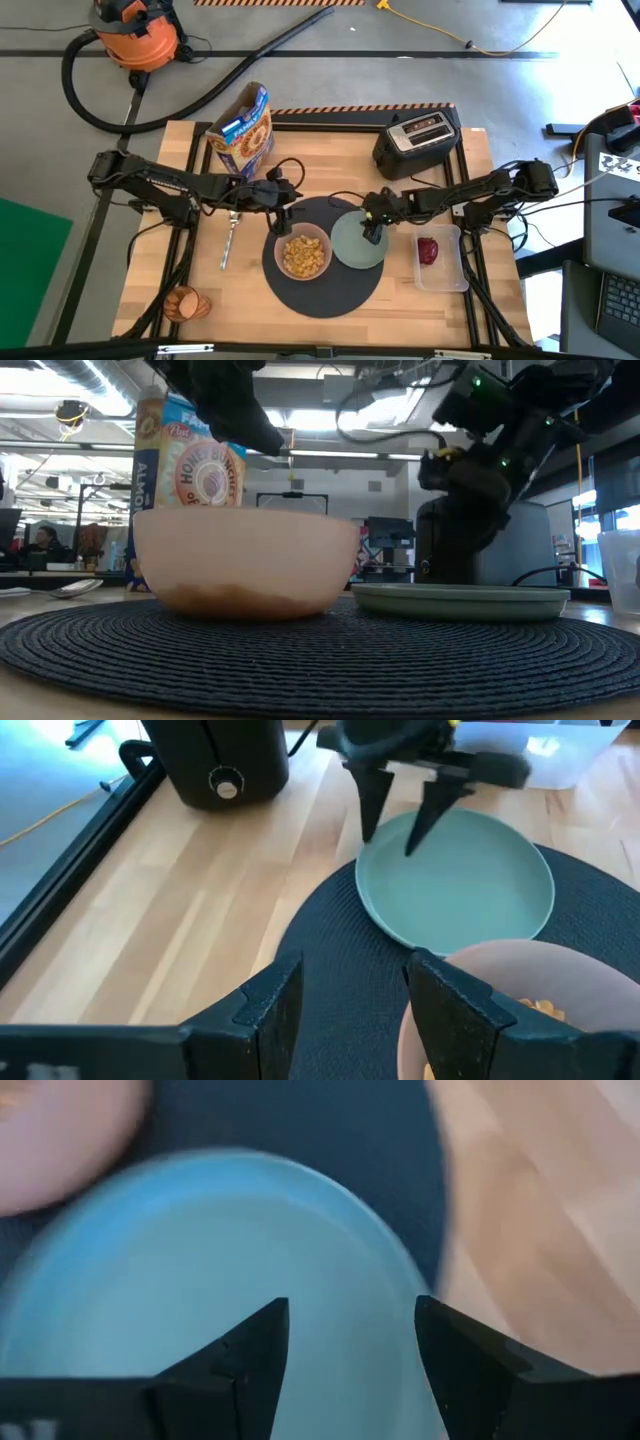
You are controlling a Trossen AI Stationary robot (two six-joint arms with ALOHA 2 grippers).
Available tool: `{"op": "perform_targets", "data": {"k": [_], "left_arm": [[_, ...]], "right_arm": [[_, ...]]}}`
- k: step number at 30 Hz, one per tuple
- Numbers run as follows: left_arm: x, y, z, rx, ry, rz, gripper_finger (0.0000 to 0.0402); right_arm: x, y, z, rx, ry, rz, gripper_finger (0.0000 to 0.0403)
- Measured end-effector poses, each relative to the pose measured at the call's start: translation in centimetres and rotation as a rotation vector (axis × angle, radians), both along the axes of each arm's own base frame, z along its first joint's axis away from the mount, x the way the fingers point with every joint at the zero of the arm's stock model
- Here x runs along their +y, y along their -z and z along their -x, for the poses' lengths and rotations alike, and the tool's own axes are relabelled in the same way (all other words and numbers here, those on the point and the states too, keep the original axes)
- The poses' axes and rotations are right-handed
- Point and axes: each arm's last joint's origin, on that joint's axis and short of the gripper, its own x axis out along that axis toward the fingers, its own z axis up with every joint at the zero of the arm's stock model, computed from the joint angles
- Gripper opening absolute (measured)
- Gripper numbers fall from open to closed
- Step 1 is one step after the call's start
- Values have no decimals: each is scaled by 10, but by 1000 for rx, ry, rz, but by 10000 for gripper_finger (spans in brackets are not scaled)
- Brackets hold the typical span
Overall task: Arrange a breakfast setting
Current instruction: Adjust the light blue plate on the placemat, then put the toasted bread from the toaster on the light blue plate
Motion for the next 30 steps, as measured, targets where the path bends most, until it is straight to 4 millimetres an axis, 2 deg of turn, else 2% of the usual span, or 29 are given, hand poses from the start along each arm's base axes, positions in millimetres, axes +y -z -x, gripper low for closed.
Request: {"op": "perform_targets", "data": {"k": [5,9,14,20,26,30], "left_arm": [[0,0,0,-1,-1,0,170],[1,0,0,-3,-20,-18,170],[9,-5,-2,-19,-106,-174,170],[25,-6,-15,-100,-124,-191,170],[35,5,-22,-43,-103,-245,170],[41,4,-21,-38,-119,-252,169]], "right_arm": [[1,-6,-4,-65,-49,14,207],[-3,-18,-1,-45,-12,144,207],[-19,-66,-6,-3,34,330,207],[-55,-129,-7,115,67,524,207],[-99,-161,16,375,-50,628,207],[-136,-180,36,483,-49,659,207]]}}
